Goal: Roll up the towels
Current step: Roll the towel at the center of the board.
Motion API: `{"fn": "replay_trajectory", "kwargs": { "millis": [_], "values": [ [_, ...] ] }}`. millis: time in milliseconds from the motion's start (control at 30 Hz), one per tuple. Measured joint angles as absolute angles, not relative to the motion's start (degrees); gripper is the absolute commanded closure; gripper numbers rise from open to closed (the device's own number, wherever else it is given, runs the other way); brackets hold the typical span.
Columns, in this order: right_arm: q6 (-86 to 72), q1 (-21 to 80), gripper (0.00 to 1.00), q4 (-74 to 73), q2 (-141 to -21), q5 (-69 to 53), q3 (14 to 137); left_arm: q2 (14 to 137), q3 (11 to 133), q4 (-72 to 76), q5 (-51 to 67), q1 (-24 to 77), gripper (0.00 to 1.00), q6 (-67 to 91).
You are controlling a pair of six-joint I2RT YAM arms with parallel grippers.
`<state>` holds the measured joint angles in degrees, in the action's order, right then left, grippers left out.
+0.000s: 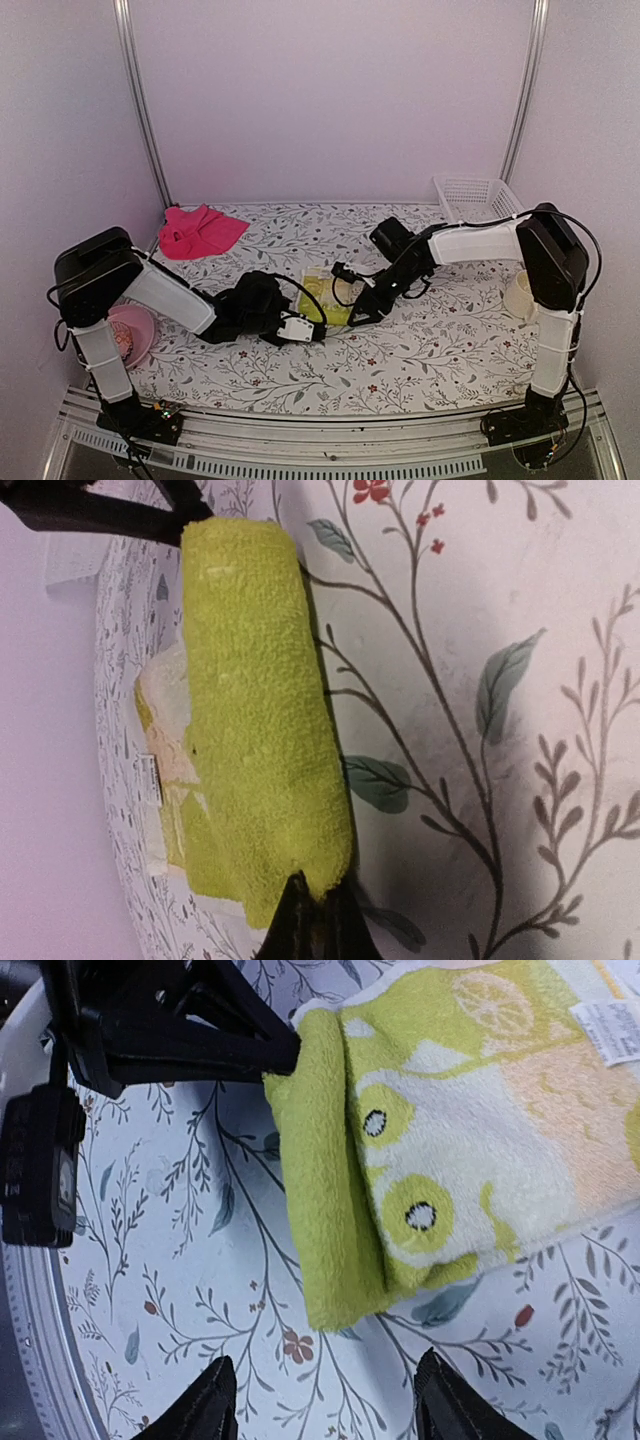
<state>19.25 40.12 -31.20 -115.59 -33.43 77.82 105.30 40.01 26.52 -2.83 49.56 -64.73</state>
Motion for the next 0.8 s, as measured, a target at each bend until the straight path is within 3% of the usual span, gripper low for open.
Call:
{"fn": "replay_trajectory", "kwargs": {
  "millis": [367,800],
  "values": [
    [29.54,50.65,0.32,-2.26,-93.62,-14.55,47.83,102.83,51.16,-0.99,12.25,45.1,1.0,-56.27],
    [46.24,60.77,0.33,22.26,-100.49,1.89,42.46,107.81,62.61,-20.86,24.93,41.01,1.0,-52.8]
  ]
}}
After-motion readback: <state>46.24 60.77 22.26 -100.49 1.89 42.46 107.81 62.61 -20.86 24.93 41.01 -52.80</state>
